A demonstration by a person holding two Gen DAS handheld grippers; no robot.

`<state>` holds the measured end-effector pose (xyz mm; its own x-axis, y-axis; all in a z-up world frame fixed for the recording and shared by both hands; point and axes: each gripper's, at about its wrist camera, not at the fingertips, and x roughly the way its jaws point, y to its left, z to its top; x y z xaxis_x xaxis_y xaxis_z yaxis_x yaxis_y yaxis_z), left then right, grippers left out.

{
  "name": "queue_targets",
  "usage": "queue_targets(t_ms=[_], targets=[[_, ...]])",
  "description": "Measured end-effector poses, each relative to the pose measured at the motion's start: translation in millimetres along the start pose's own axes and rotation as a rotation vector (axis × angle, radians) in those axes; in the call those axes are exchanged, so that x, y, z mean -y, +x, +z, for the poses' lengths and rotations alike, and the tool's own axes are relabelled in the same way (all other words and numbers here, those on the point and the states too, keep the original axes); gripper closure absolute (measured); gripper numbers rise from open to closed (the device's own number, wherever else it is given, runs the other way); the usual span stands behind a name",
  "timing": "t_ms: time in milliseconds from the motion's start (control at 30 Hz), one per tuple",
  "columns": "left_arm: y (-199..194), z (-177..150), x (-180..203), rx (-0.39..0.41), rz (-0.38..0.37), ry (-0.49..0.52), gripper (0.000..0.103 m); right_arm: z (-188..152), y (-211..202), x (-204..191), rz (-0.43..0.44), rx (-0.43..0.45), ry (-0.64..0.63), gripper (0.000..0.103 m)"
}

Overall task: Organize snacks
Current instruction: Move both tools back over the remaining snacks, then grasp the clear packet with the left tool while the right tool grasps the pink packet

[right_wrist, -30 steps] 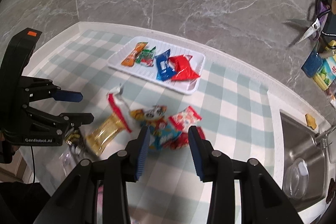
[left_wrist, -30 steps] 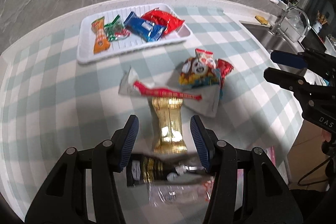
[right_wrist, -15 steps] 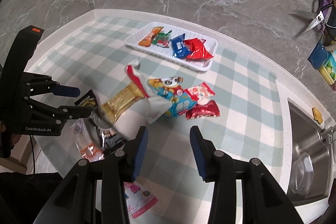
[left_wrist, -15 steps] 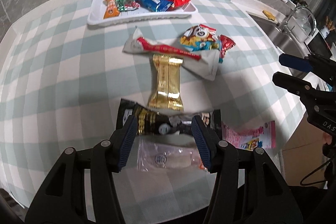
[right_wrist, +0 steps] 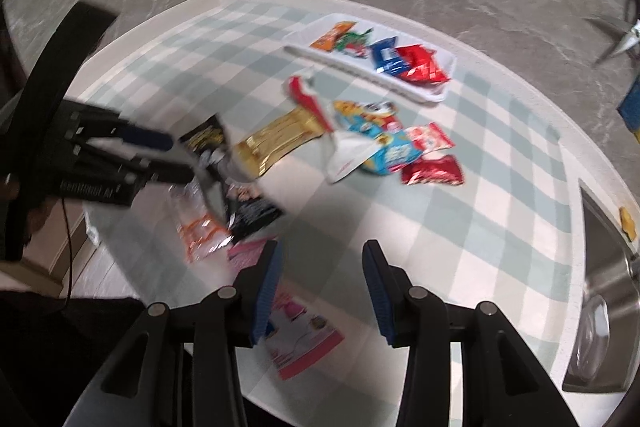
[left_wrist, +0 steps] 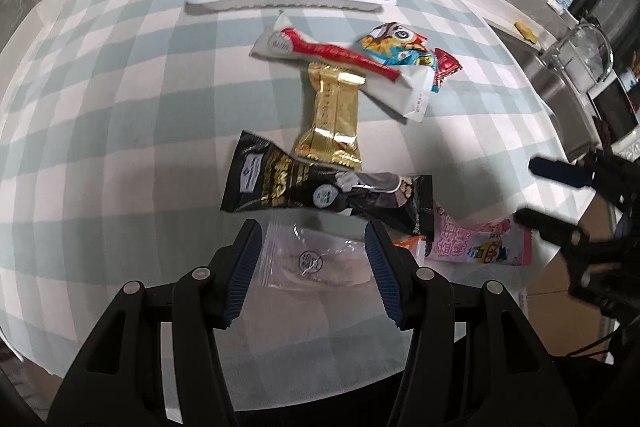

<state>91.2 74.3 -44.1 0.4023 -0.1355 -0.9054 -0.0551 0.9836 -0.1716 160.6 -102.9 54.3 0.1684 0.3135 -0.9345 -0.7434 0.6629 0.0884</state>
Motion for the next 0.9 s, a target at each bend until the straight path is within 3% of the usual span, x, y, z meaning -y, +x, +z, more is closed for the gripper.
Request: queue_targets(t_ms=[367,533,900], targets=[[17.0,0.5,-12.9,-0.032,-0.056,-0.099,0.051,-30.0,27.8,-9.2,0.058,-0.081,-0.086,0.053],[27.1,8.9,-16.8,-0.041,-0.082,-0.14,0.051,-32.5,32.9,-9.3,0.067,-0.089,-0.098,0.046],[50.8,30.1,-17.7,-0.064,-0.142,-0.243,0.048,-35.0,43.3,-15.1,0.083,-0.127,-0.127,0.045]])
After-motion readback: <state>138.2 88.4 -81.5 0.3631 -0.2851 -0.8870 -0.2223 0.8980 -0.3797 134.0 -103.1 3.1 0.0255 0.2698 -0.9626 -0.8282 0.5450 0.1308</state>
